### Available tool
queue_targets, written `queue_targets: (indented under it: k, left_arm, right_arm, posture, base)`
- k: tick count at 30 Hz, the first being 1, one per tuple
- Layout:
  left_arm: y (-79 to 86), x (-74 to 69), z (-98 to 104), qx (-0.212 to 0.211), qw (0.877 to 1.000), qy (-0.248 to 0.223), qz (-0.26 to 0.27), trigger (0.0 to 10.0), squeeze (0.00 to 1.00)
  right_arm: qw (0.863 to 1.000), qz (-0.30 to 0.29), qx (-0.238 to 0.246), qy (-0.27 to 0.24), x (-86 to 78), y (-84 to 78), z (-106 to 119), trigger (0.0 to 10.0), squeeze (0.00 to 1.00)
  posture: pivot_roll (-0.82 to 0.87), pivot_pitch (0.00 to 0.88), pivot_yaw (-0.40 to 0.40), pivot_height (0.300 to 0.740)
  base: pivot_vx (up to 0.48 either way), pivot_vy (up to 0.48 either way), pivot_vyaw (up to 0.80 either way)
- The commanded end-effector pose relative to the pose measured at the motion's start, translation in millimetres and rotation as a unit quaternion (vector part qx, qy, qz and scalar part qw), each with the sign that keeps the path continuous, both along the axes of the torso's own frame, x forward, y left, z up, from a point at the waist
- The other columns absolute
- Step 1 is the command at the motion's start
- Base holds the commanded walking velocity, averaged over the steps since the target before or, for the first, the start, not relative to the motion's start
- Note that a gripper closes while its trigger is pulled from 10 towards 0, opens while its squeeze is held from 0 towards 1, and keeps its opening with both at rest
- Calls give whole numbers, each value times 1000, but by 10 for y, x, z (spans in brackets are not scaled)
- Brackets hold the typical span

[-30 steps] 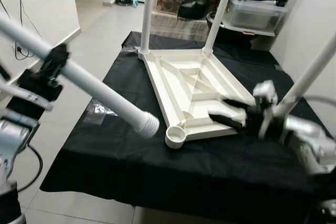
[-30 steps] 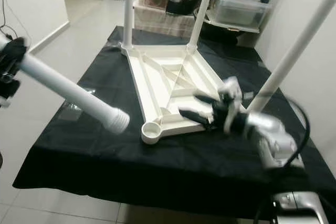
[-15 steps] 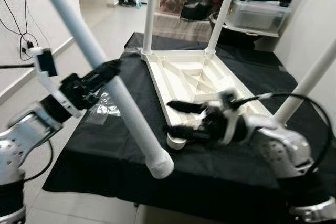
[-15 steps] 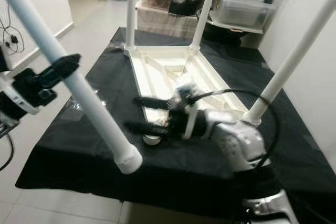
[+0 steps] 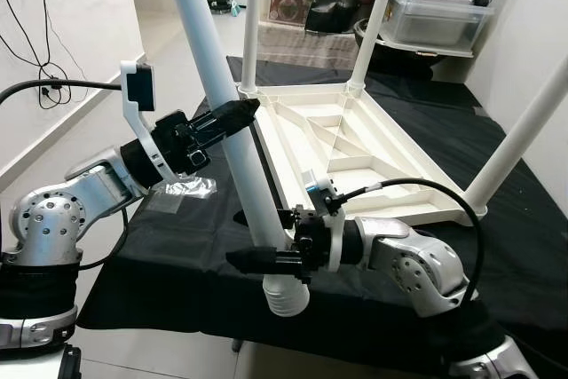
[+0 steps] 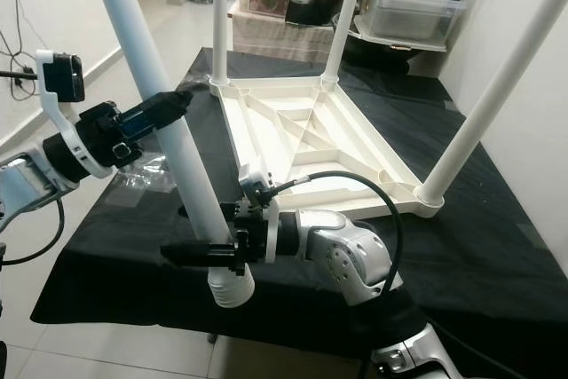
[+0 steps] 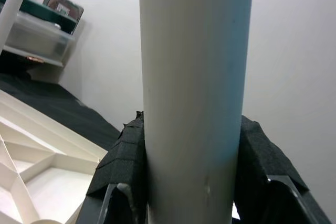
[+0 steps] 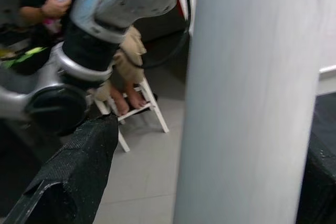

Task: Building children table

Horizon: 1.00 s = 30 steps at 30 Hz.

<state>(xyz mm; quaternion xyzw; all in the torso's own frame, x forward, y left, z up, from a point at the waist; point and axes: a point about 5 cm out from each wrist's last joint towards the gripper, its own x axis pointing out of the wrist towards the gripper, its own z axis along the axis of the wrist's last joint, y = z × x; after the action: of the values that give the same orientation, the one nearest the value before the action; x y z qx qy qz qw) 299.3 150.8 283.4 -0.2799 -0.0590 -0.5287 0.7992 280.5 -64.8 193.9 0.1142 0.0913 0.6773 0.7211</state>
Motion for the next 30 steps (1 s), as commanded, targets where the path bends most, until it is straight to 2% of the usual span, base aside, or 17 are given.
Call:
queue_targets:
  k: [1,7,16,17,20,21,26,29,30]
  left_arm:
    - [-91,18,-8,5,1000,-4,-20,10000,0]
    - [-271,71,-84,10,999,4,-51,10000,0]
    - [-336,82,-119,11,998,6,-63,10000,0]
    - [-348,84,-124,9,998,7,-65,10000,0]
    - [-348,84,-124,9,998,7,-65,10000,0]
    - [-363,89,-131,8,998,8,-68,10000,0]
    - [-401,99,-142,2,997,7,-73,10000,0]
    - [-405,100,-142,1,997,7,-74,10000,0]
    - [-411,100,-145,0,997,6,-75,10000,0]
  right_arm:
    - [1000,-3,1,7,8,48,38,10000,0]
    - [999,-16,12,35,41,180,95,10000,0]
    - [999,-21,8,36,36,206,96,10000,0]
    - [999,-27,8,35,43,213,93,9490,0]
    - [999,-27,8,35,43,213,93,9490,0]
    - [998,-42,8,37,67,223,91,0,0]
    - [995,-88,15,38,148,237,103,0,0]
    - [995,-94,15,38,158,238,105,0,0]
    - [992,-118,7,38,200,233,79,0,0]
  posture:
    - [-17,0,-55,740]
    - [-21,0,-54,740]
    - [-28,0,-54,740]
    - [-30,0,-53,740]
    - [-30,0,-53,740]
    - [-31,0,-53,740]
    - [-34,0,-55,740]
    - [-34,0,-55,740]
    - [-34,0,-55,740]
  base:
    - [0,0,0]
    - [0,0,0]
    - [0,0,0]
    - [0,0,0]
    - [0,0,0]
    - [0,0,0]
    - [0,0,0]
    - [0,0,0]
    - [0,0,0]
